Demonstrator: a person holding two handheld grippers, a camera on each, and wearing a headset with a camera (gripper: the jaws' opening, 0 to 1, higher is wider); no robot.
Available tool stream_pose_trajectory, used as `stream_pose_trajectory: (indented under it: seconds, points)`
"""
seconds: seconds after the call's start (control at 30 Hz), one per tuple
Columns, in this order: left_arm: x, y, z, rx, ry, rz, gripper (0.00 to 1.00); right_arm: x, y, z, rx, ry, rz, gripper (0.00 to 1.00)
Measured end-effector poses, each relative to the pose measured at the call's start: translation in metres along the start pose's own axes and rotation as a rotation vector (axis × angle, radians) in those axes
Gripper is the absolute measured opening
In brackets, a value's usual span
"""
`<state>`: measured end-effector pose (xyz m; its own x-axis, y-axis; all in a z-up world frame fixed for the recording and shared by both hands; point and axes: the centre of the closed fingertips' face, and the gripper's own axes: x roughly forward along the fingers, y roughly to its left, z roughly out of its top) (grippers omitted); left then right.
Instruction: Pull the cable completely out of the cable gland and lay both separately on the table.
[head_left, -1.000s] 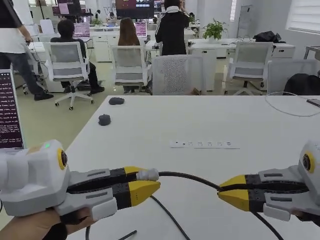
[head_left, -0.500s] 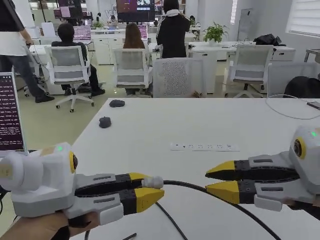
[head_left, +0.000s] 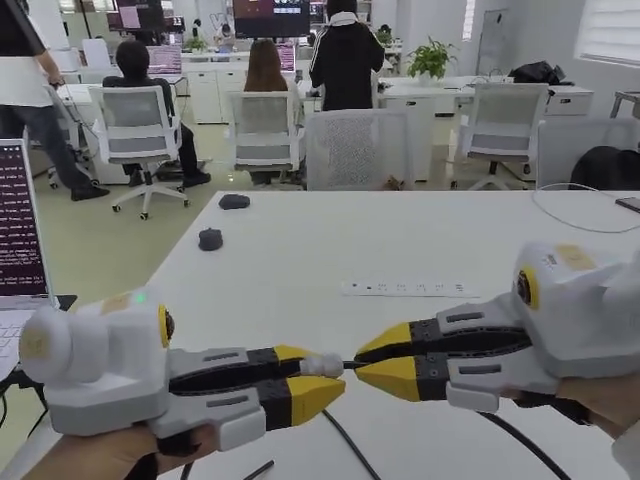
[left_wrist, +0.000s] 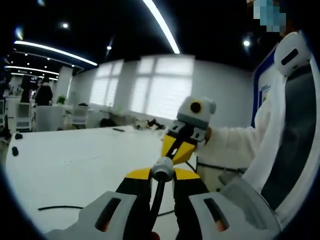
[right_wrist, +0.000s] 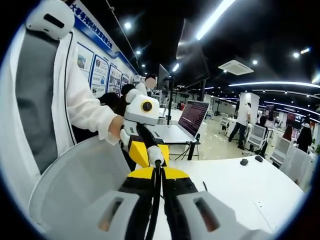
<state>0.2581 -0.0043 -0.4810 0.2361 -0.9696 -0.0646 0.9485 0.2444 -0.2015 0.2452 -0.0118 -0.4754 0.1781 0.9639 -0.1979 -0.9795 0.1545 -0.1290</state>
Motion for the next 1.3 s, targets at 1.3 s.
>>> stream_pose_trajectory:
  seconds: [1.3]
  points:
    - [-0.027,0.017,0.018,-0.027,-0.076,0.070,0.16,-0.048,-0.036,-0.041,-0.016,0.095,-0.138,0.03]
